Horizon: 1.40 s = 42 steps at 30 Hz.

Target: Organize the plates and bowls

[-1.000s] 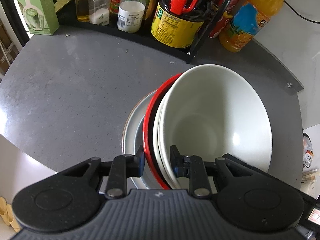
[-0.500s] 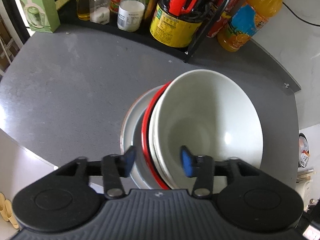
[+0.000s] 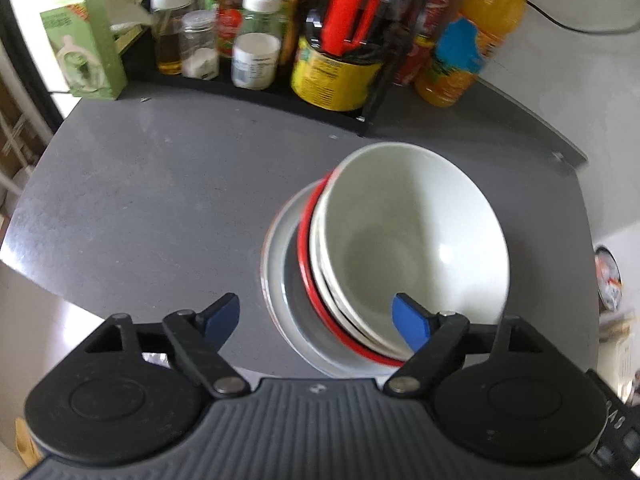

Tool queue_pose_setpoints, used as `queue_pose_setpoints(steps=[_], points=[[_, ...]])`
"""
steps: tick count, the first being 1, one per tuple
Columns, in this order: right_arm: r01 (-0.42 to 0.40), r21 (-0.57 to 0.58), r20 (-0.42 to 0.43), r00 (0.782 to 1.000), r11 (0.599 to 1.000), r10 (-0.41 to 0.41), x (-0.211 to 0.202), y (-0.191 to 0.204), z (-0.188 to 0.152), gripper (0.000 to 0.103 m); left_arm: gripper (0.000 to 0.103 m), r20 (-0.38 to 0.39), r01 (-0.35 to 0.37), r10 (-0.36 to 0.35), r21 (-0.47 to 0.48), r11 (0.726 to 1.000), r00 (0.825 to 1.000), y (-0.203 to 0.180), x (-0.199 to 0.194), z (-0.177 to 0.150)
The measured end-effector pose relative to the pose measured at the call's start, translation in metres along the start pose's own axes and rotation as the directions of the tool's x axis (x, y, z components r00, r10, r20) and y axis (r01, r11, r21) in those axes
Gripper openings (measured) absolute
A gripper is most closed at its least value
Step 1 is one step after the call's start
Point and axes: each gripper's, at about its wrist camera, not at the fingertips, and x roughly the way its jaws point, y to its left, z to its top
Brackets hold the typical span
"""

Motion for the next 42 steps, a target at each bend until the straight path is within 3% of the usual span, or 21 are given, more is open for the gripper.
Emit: queue_pose_setpoints(steps=[8, 11, 17, 25, 34, 42], points=[[0.085, 0.05, 0.074, 0.993, 0.995, -0.088, -0.025, 0.004, -0.011, 0.103, 0.084, 0.02, 0.038, -0.04, 0.113, 0.993, 0.999, -0.014, -0.011, -0.005], [0.11, 0.084, 0.106, 0.987, 0.99, -0.119, -0.034, 0.014, -0.02, 0.103, 0.09, 0.04, 0.054, -0.062, 0.175, 0.983, 0.997, -0.014, -0.018, -0.002], [0.185, 0.114, 0.151, 0.968, 0.976, -0.201, -0.049, 0.038, -0.046, 0.103, 0.091, 0.017, 0.082, -0.09, 0.272, 0.959, 0.996, -0.003, -0.025, 0.006], [0.217, 0.117, 0.194, 0.952, 0.969, -0.236, -0.072, 0.071, -0.078, 0.103, 0.092, 0.02, 0.128, -0.149, 0.41, 0.903, 0.989, 0.019, -0.04, -0.002], [0.247, 0.088, 0.223, 0.939, 0.965, -0.261, -0.095, 0.092, -0.099, 0.103, 0.098, 0.039, 0.172, -0.215, 0.469, 0.866, 0.976, 0.042, -0.066, -0.014], [0.271, 0.084, 0.288, 0.915, 0.959, -0.284, -0.117, 0.108, -0.121, 0.103, 0.102, 0.087, 0.159, -0.238, 0.521, 0.839, 0.967, 0.064, -0.089, -0.025]])
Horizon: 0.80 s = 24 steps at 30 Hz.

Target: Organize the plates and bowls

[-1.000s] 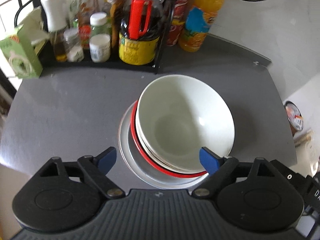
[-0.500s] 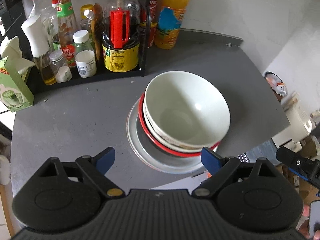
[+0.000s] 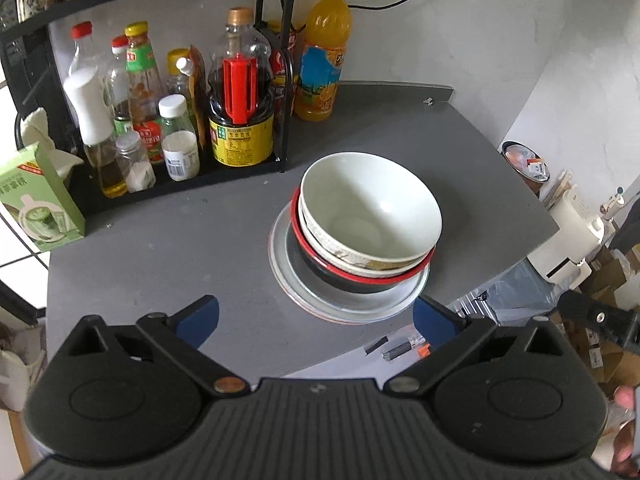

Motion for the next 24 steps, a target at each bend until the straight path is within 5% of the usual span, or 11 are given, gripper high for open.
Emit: queue_pose_setpoints(steps=[24], points=[[0.077, -0.043, 0.019, 0.997, 0.996, -0.076, -0.037, 0.043, -0.041, 0.103, 0.103, 0.074, -0.04, 0.03, 0.143, 0.989, 0.997, 0.026, -0.054, -0.046]])
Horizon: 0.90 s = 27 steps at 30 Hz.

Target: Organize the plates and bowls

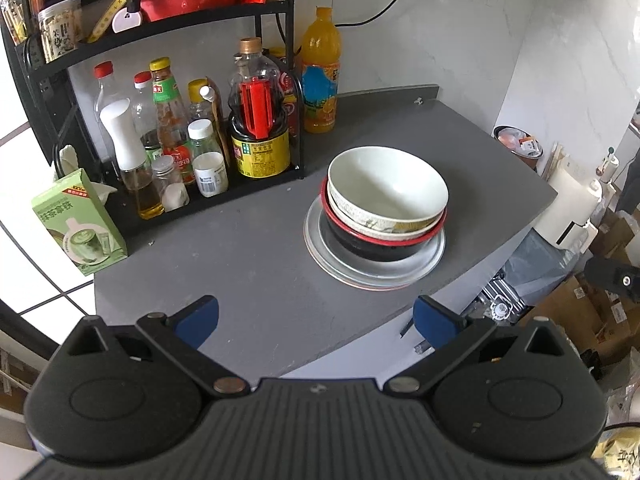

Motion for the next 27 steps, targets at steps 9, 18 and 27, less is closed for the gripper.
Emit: queue_pose_setpoints(steps=[9, 18, 27], points=[[0.006, -0.024, 0.0, 1.0, 1.0, -0.006, -0.004, 0.009, -0.002, 0.103, 0.103, 0.001, 0.011, -0.011, -0.012, 1.0, 1.0, 0.001, -0.009, -0.008], [0.0, -0.025, 0.02, 1.0, 1.0, 0.0, -0.003, 0.016, 0.002, 0.103, 0.103, 0.016, 0.004, -0.004, -0.007, 1.0, 1.0, 0.003, -0.013, -0.008], [0.011, -0.019, 0.037, 0.999, 1.0, -0.011, -0.005, 0.018, 0.003, 0.103, 0.103, 0.034, -0.006, 0.006, -0.009, 1.0, 0.999, 0.008, -0.017, -0.005]])
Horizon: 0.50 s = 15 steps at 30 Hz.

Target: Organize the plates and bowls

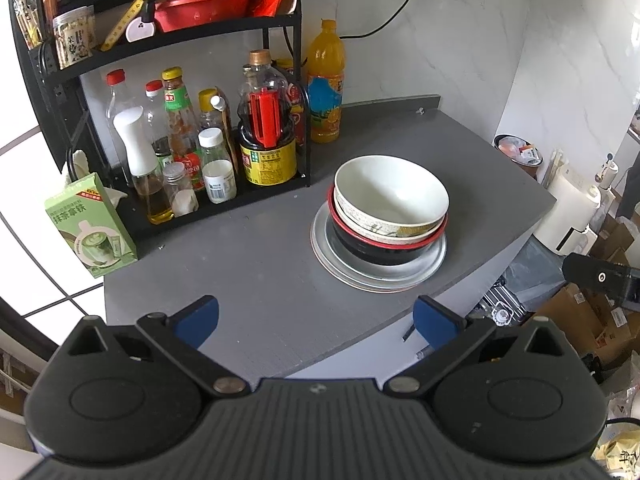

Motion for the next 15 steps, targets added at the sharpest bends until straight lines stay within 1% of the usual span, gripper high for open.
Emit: queue_pose_setpoints(steps=[12, 15], points=[[0.002, -0.012, -0.006, 1.0, 1.0, -0.002, -0.0012, -0.0022, 0.0, 0.103, 0.103, 0.018, 0.003, -0.003, 0.009, 1.0, 1.0, -0.0038, -0.0059, 0.0009], [0.0, -0.021, -0.008, 1.0, 1.0, 0.0, -0.0001, -0.0018, -0.0016, 0.103, 0.103, 0.014, -0.014, 0.014, 0.007, 1.0, 1.0, -0.0044, -0.0054, -0.0008]])
